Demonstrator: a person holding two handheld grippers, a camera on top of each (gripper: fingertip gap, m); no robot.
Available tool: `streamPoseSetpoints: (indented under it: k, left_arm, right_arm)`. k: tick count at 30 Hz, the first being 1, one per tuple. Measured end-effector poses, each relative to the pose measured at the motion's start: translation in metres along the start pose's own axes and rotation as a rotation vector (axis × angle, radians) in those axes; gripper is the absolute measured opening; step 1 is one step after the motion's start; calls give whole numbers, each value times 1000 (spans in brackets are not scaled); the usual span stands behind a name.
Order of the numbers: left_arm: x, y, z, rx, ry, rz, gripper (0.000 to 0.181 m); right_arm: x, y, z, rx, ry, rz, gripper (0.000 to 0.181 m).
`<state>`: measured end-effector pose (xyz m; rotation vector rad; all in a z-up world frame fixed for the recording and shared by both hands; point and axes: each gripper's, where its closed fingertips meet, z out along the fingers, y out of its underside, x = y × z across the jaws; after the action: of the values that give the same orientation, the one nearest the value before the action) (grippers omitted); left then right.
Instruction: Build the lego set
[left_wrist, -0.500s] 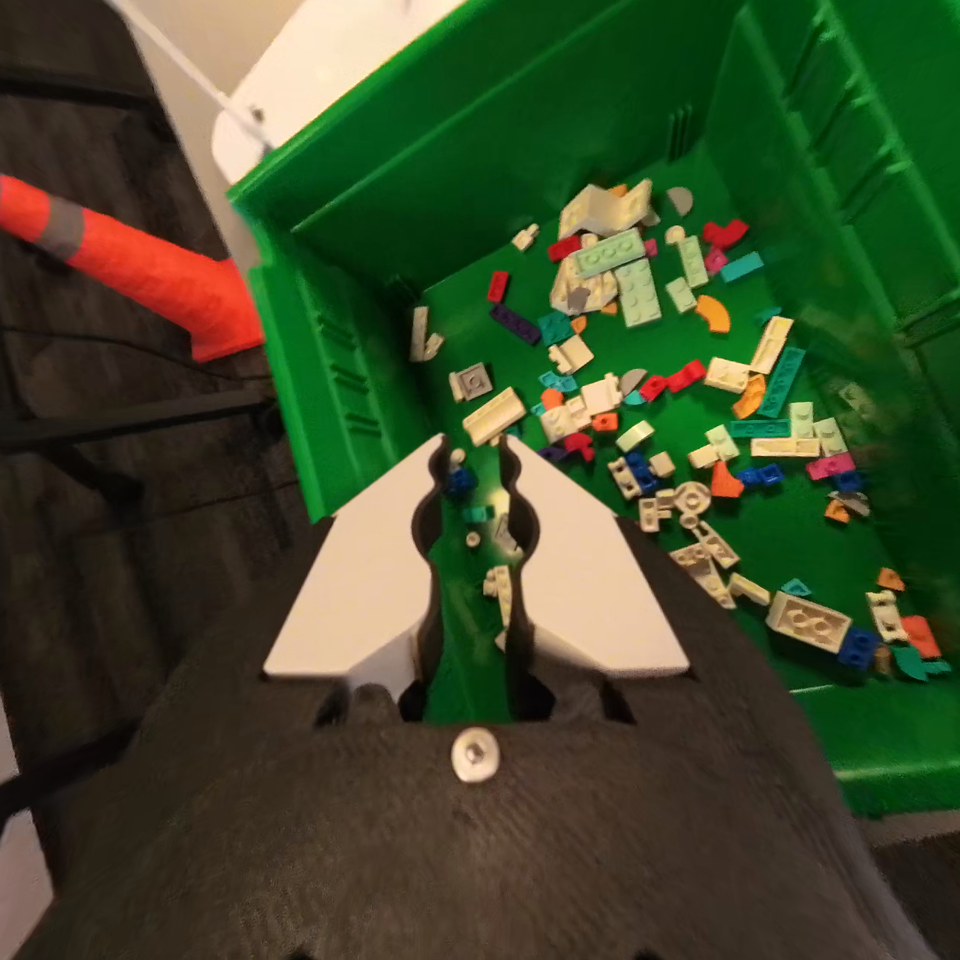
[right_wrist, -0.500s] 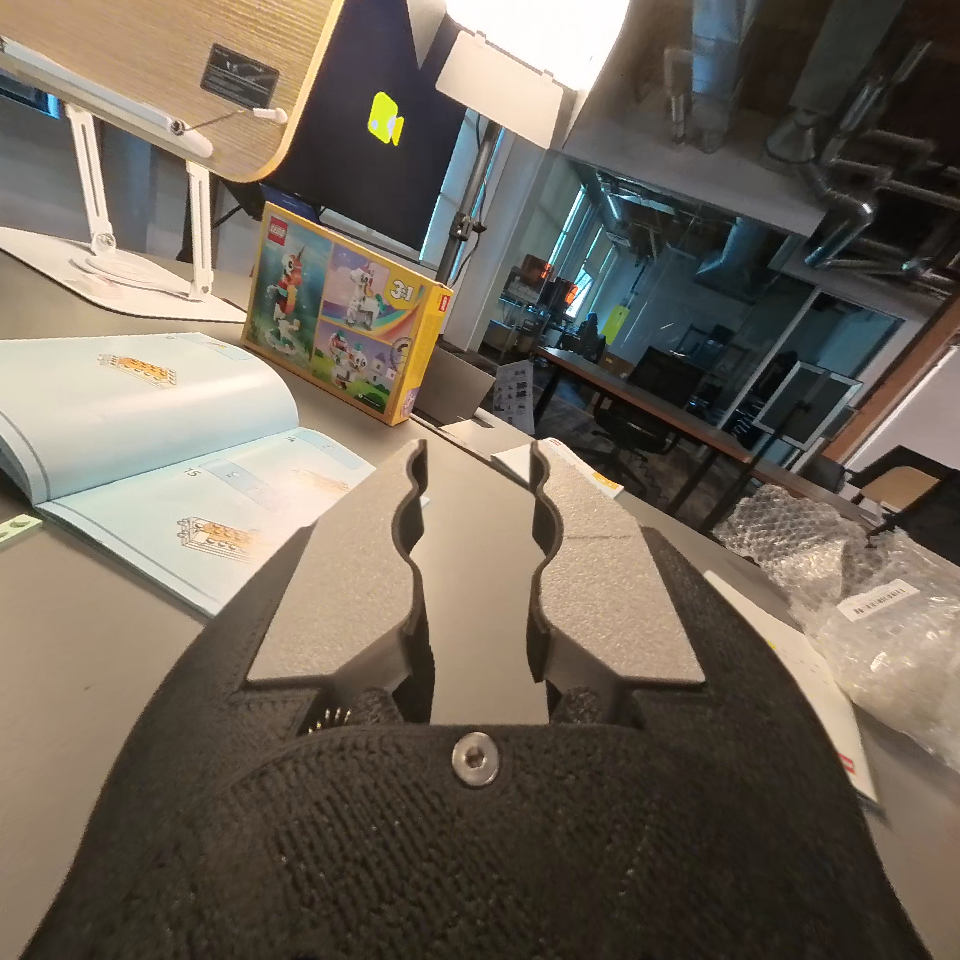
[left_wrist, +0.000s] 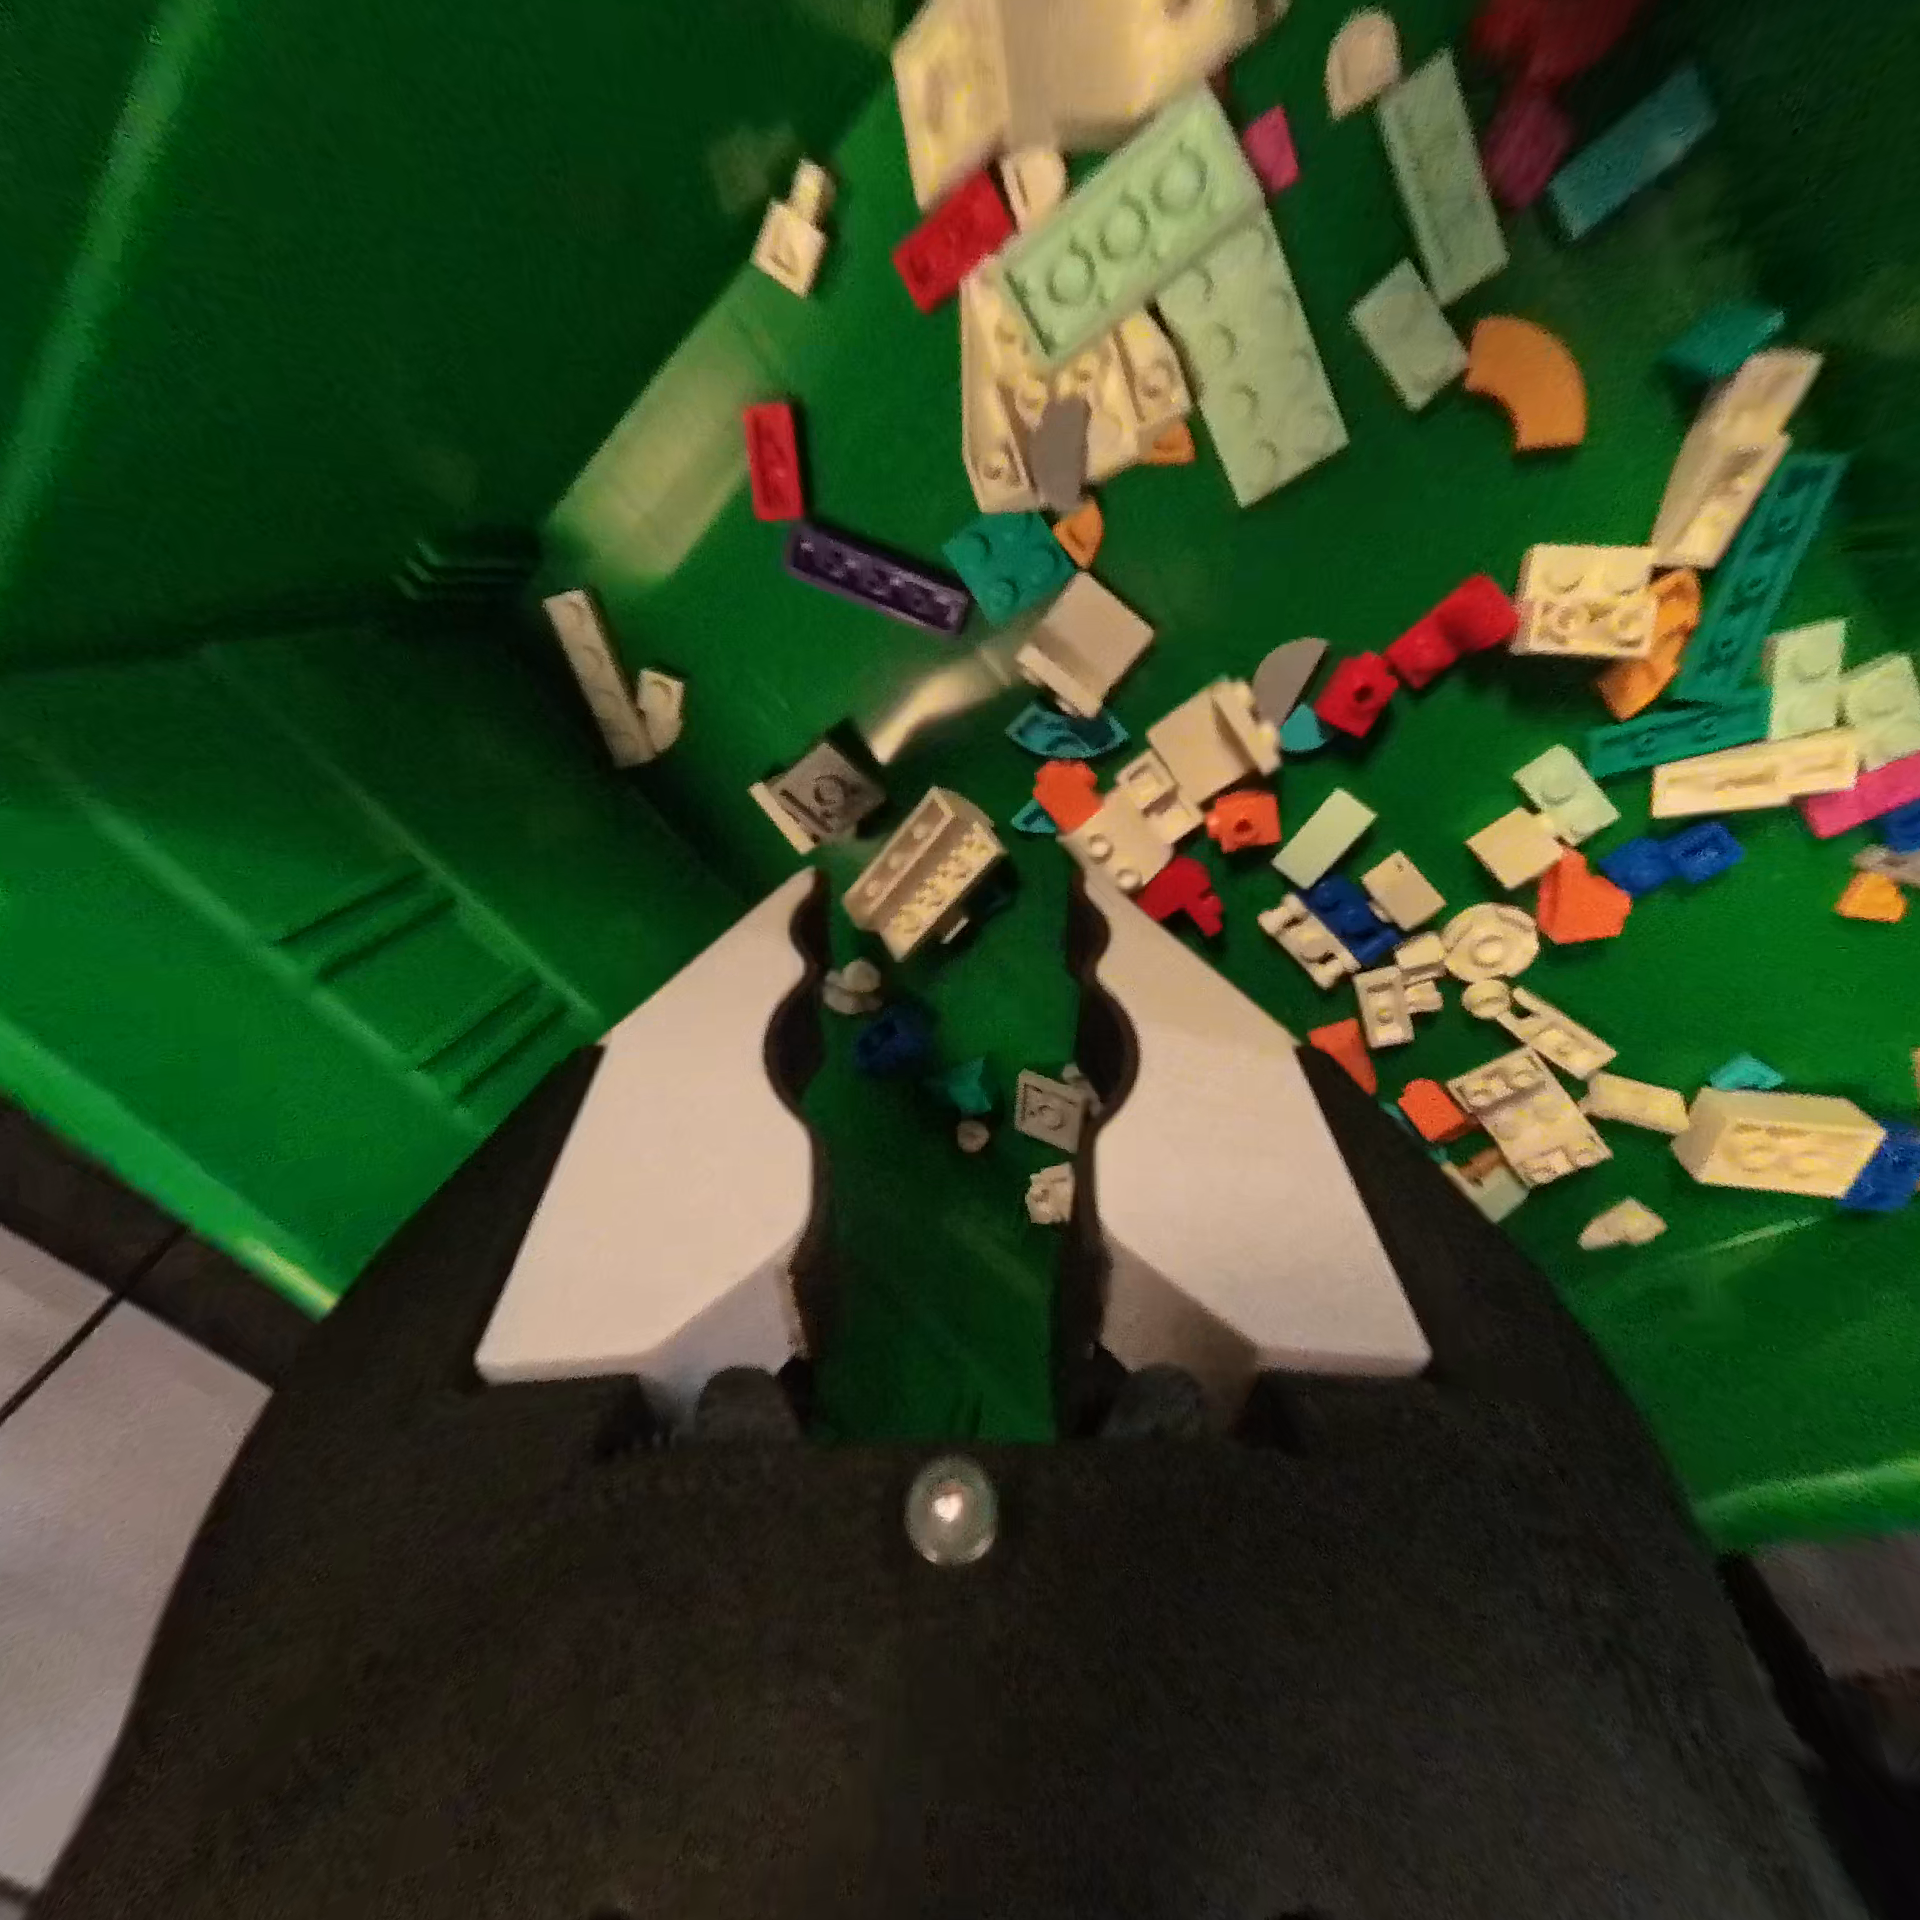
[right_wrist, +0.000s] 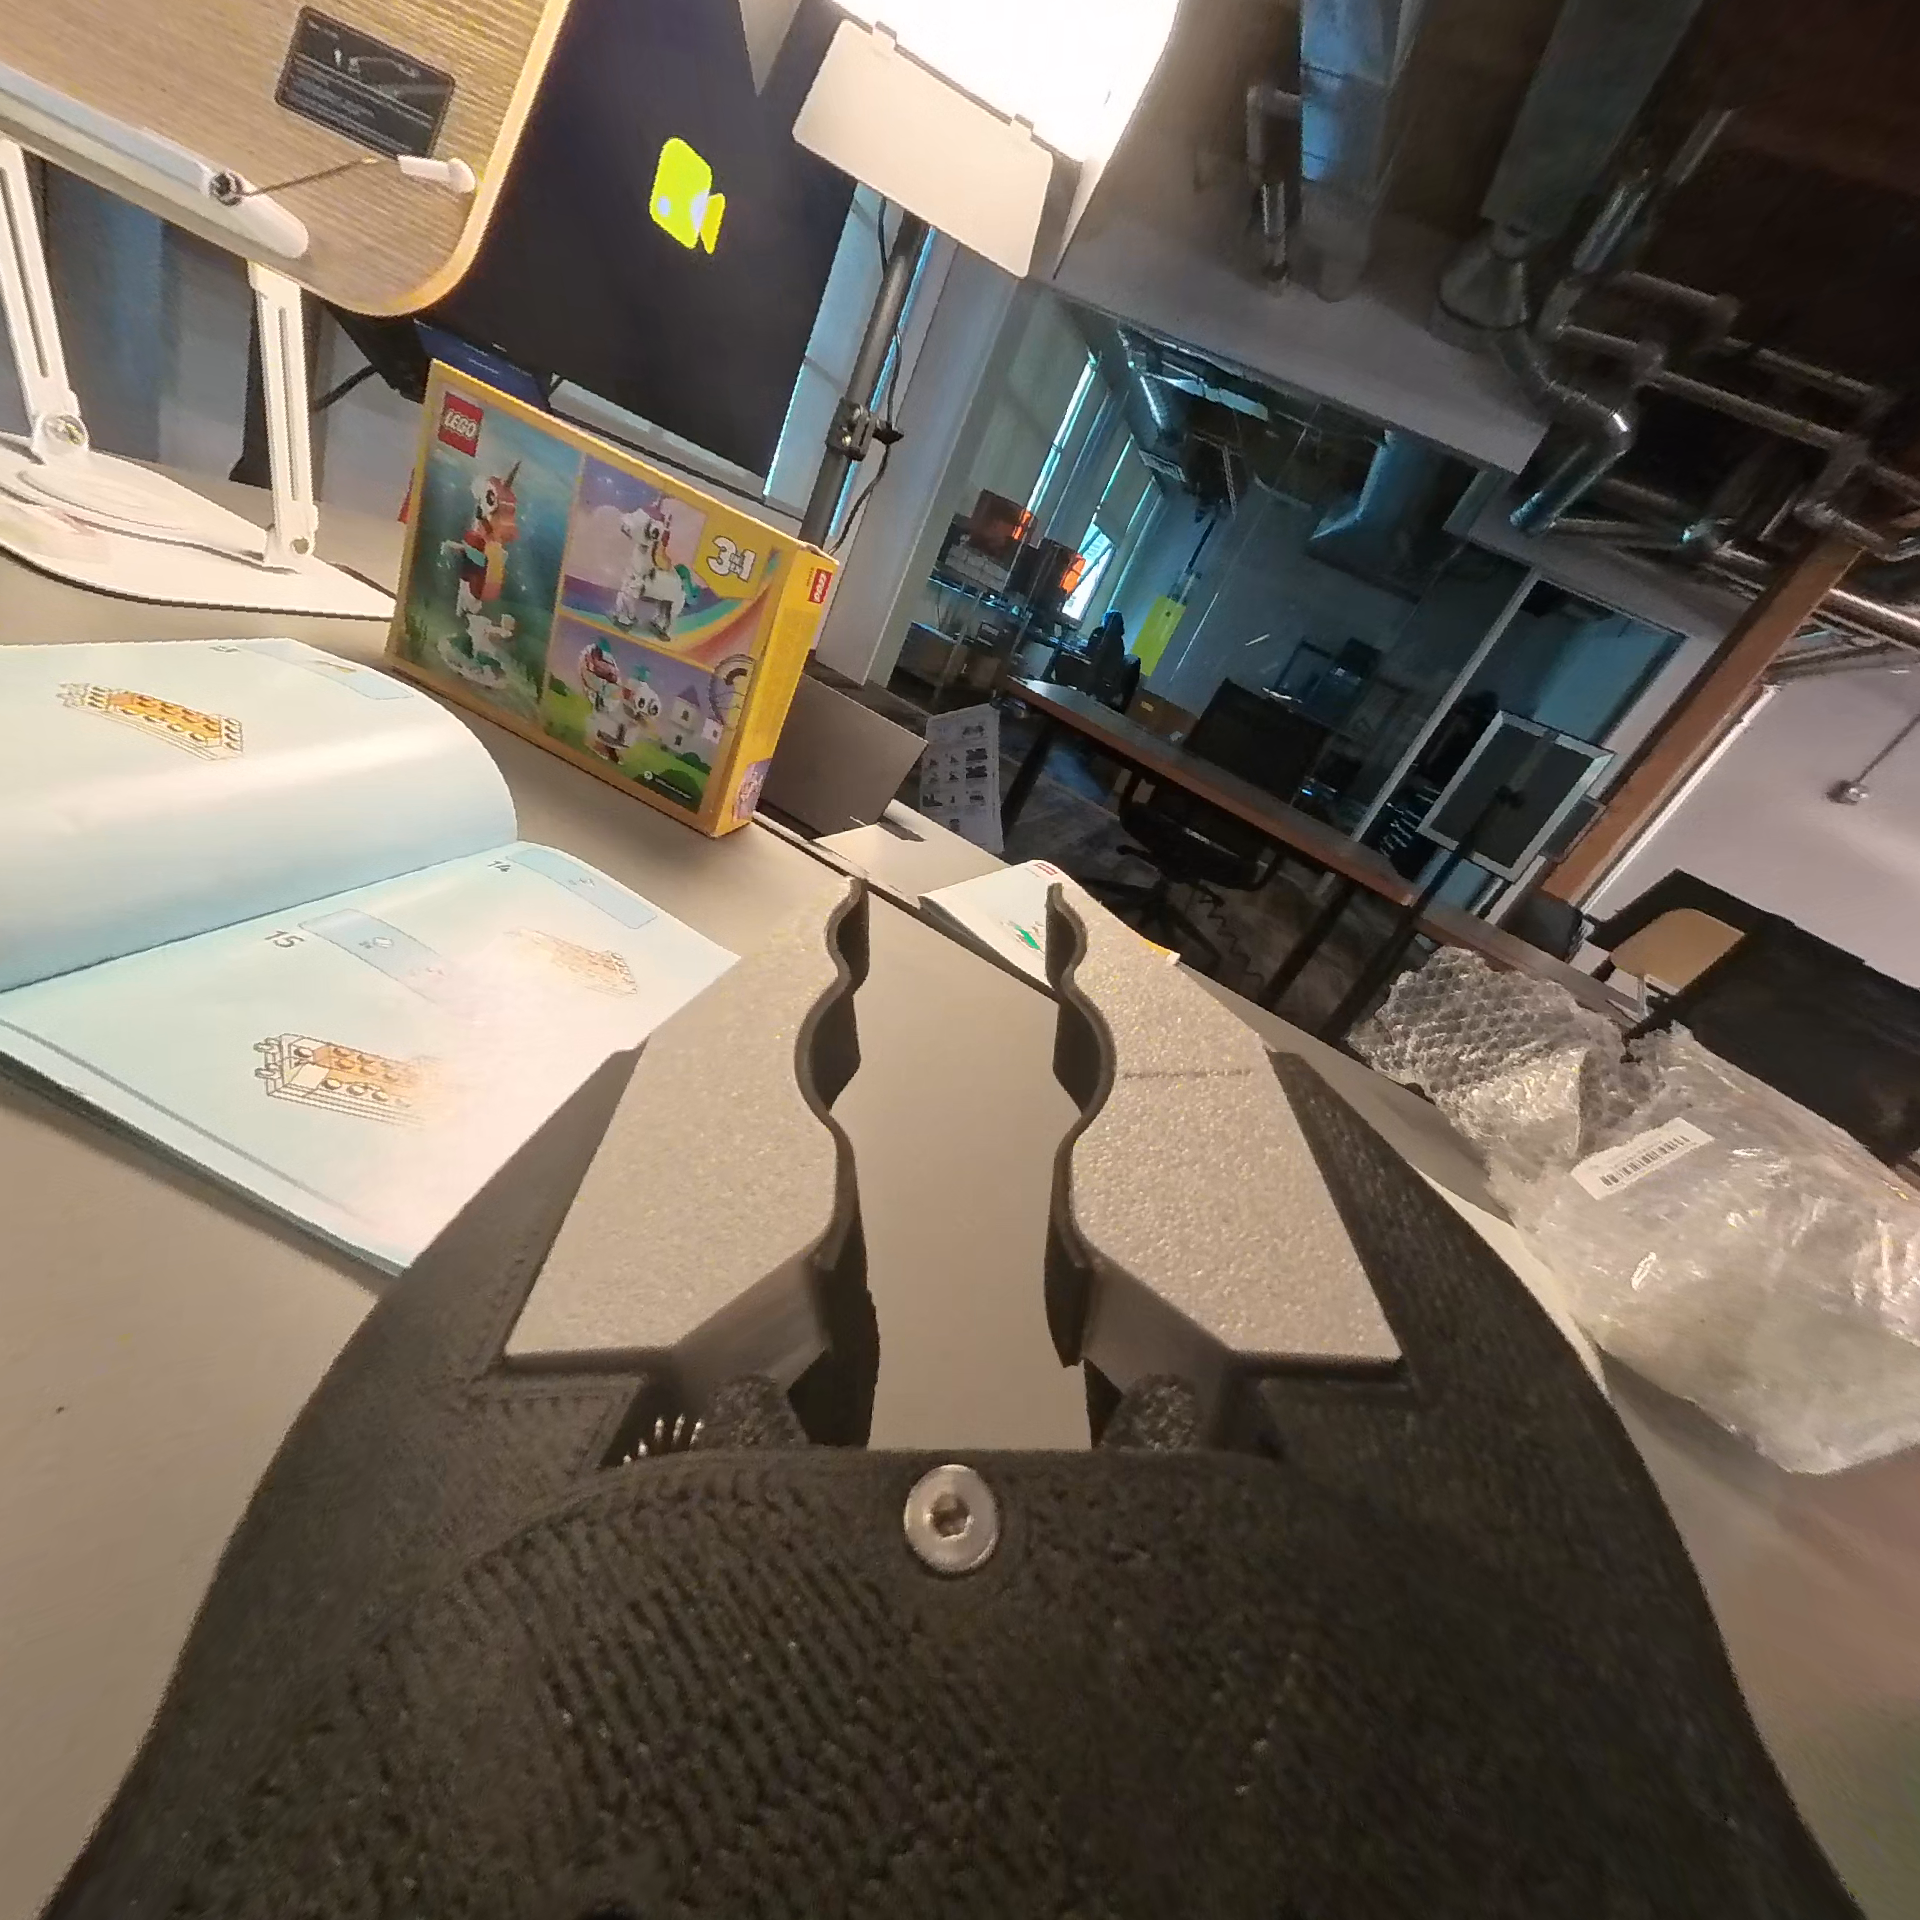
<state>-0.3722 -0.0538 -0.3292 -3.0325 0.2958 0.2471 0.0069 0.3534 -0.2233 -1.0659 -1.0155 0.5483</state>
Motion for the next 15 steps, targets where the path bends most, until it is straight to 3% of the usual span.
streamPoseSetpoints:
  k: [5, 12, 15]
  left_arm:
    - [9, 4, 5, -54, 63, 52, 43]
    - [27, 25, 3, -130, 124, 72, 9]
    - [33, 35, 1, -139, 112, 94, 6]
  right_arm:
    - [-1, 0, 0, -3, -2, -5, 31]
    - [-1, 1, 1, -5, -5, -6, 30]
    - [-1, 1, 1, -5, -8, -6, 30]
